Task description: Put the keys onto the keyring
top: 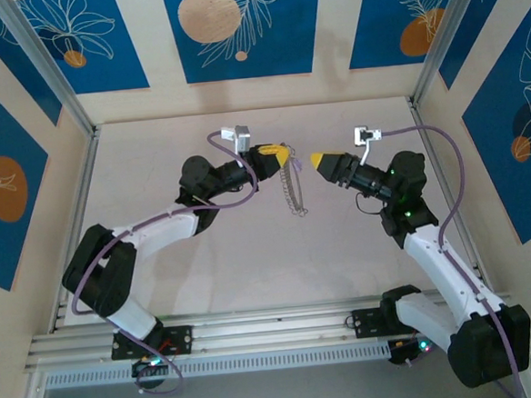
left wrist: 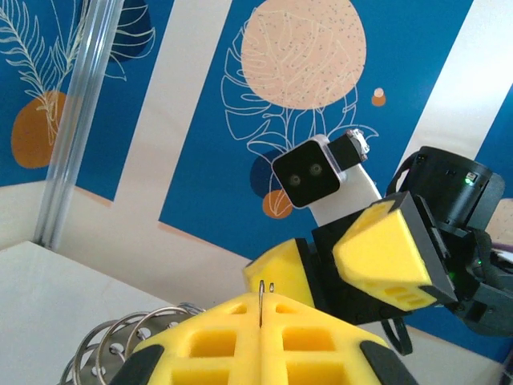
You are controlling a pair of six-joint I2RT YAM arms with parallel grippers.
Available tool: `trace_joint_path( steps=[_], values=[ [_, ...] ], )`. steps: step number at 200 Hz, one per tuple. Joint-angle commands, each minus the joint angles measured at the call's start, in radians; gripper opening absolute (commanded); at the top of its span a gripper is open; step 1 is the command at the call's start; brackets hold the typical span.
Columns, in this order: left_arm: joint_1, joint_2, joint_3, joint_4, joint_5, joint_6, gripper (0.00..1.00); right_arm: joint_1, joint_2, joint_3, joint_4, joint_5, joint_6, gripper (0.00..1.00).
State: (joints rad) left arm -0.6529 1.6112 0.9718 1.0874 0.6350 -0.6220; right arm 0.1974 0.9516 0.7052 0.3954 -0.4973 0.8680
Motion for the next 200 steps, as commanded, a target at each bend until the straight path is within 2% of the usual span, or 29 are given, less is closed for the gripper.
trace_joint_path(
  steps=[1,35,73,137,200],
  values=[
    [0.004,0.021,0.036,0.143,0.019,-0.088,0.00,-0.006,0.027,0.044,0.069,0.019,0.030,0.57],
    [0.005,0.044,0.028,0.223,0.007,-0.170,0.00,-0.004,0.116,0.057,0.268,-0.008,0.106,0.56],
    [0.004,0.044,0.024,0.258,-0.011,-0.207,0.00,0.021,0.190,0.075,0.356,-0.032,0.138,0.53],
    [0.002,0.053,0.036,0.278,-0.024,-0.230,0.00,0.087,0.206,0.054,0.388,-0.029,0.126,0.40],
    [0.001,0.055,0.048,0.275,-0.022,-0.233,0.00,0.107,0.209,0.018,0.414,-0.006,0.134,0.36]
  ],
)
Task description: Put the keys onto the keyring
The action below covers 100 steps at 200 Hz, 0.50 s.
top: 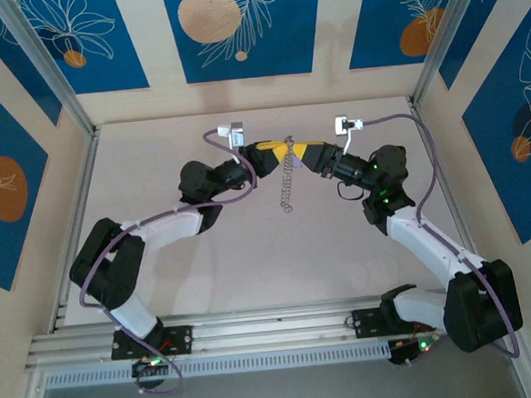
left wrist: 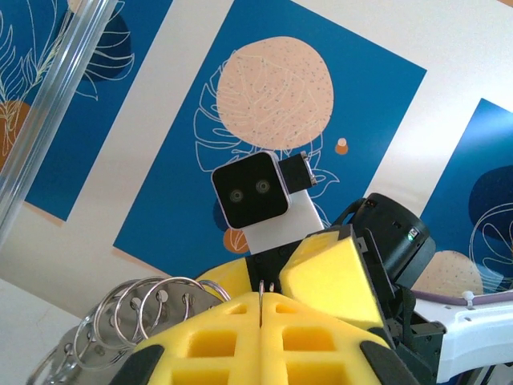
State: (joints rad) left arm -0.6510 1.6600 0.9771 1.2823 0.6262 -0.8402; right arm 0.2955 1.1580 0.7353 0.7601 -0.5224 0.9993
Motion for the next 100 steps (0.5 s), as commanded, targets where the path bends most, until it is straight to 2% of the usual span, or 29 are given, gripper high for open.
trace_joint_path(
  steps=[1,73,100],
  values=[
    [0.000,0.005,0.043,0.081,-0.014,-0.014,0.00,0.008,0.003,-0.013,0.051,0.018,0.003,0.36],
    [0.000,0.004,0.043,0.082,-0.013,-0.016,0.00,0.044,0.035,0.001,0.081,0.020,0.011,0.34],
    [0.000,0.002,0.041,0.083,-0.013,-0.015,0.00,0.046,0.033,-0.002,0.080,0.026,0.011,0.26]
  ],
)
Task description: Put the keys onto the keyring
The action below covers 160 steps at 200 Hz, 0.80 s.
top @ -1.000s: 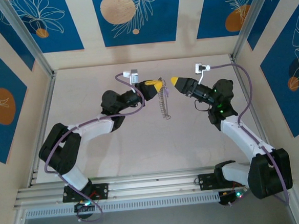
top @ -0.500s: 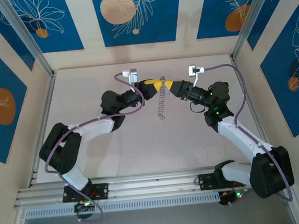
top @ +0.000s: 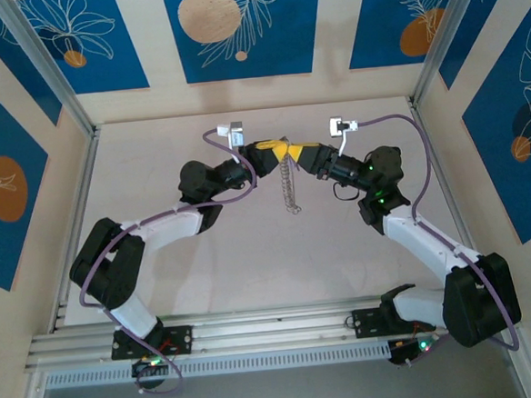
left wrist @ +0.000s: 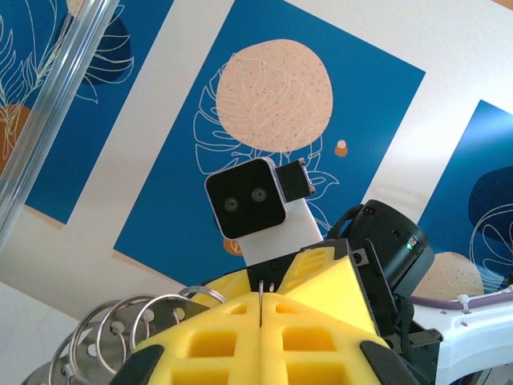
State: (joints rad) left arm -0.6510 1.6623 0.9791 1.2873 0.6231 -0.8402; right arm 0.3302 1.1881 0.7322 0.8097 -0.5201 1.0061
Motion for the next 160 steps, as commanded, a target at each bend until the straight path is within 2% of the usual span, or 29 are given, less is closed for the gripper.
trace_joint_path(
  steps=[1,23,47,81,97,106,136,160],
  values=[
    [0.000,0.000,0.040,0.078,-0.010,-0.015,0.00,0.011,0.002,0.002,0.030,0.024,0.005,0.26],
    [0.000,-0.001,0.036,0.078,-0.012,-0.013,0.00,0.010,-0.004,-0.003,0.023,0.029,0.000,0.16],
    [0.000,-0.001,0.035,0.074,-0.018,-0.011,0.00,0.006,-0.011,-0.006,0.009,0.031,-0.004,0.00],
    [0.002,-0.008,0.035,0.037,-0.021,0.013,0.00,-0.014,-0.013,0.007,-0.035,0.009,-0.025,0.00],
    [0.007,-0.024,0.039,-0.006,-0.001,0.039,0.20,-0.031,-0.009,0.024,-0.077,-0.019,-0.047,0.00],
    [0.011,-0.034,0.042,-0.039,0.016,0.060,0.26,-0.045,-0.006,0.044,-0.118,-0.047,-0.069,0.00],
    [0.040,-0.078,0.046,-0.177,0.063,0.134,0.38,-0.080,0.018,0.122,-0.259,-0.137,-0.171,0.00],
    [0.069,-0.106,0.065,-0.314,0.105,0.201,0.43,-0.099,0.061,0.190,-0.374,-0.203,-0.261,0.00]
  ],
)
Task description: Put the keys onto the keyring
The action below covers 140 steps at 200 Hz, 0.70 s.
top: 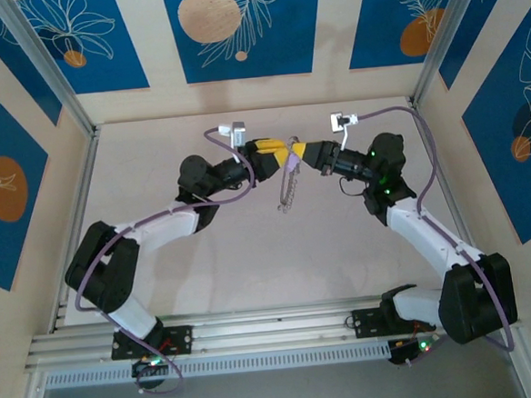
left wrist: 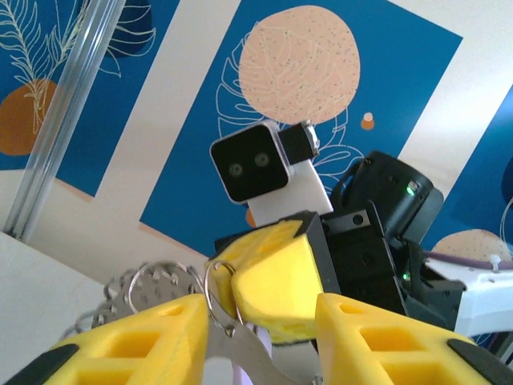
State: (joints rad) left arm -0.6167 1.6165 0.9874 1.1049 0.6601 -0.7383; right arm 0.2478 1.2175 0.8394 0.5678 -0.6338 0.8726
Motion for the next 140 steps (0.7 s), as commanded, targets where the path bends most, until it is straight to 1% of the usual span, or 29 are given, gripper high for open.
trace_joint_path(
  steps=[1,37,57,77,91,104,121,140],
  values=[
    [0.037,-0.061,0.058,-0.139,0.070,0.104,0.43,-0.018,0.033,0.086,-0.138,-0.092,-0.130,0.00],
    [0.087,-0.076,0.144,-0.416,0.140,0.247,0.47,-0.043,0.128,0.171,-0.230,-0.186,-0.216,0.00],
    [0.112,-0.061,0.227,-0.595,0.185,0.347,0.49,-0.049,0.183,0.215,-0.253,-0.232,-0.244,0.00],
    [0.146,-0.027,0.316,-0.747,0.239,0.418,0.51,-0.049,0.242,0.273,-0.291,-0.291,-0.270,0.00],
    [0.177,0.003,0.368,-0.800,0.292,0.429,0.52,-0.049,0.286,0.316,-0.321,-0.334,-0.293,0.00],
    [0.210,0.035,0.412,-0.811,0.345,0.406,0.52,-0.048,0.320,0.355,-0.356,-0.371,-0.316,0.00],
    [0.237,0.076,0.478,-0.859,0.404,0.390,0.52,-0.048,0.359,0.393,-0.399,-0.390,-0.343,0.00],
    [0.243,0.119,0.558,-0.978,0.443,0.439,0.50,-0.048,0.390,0.414,-0.404,-0.393,-0.339,0.00]
  ],
)
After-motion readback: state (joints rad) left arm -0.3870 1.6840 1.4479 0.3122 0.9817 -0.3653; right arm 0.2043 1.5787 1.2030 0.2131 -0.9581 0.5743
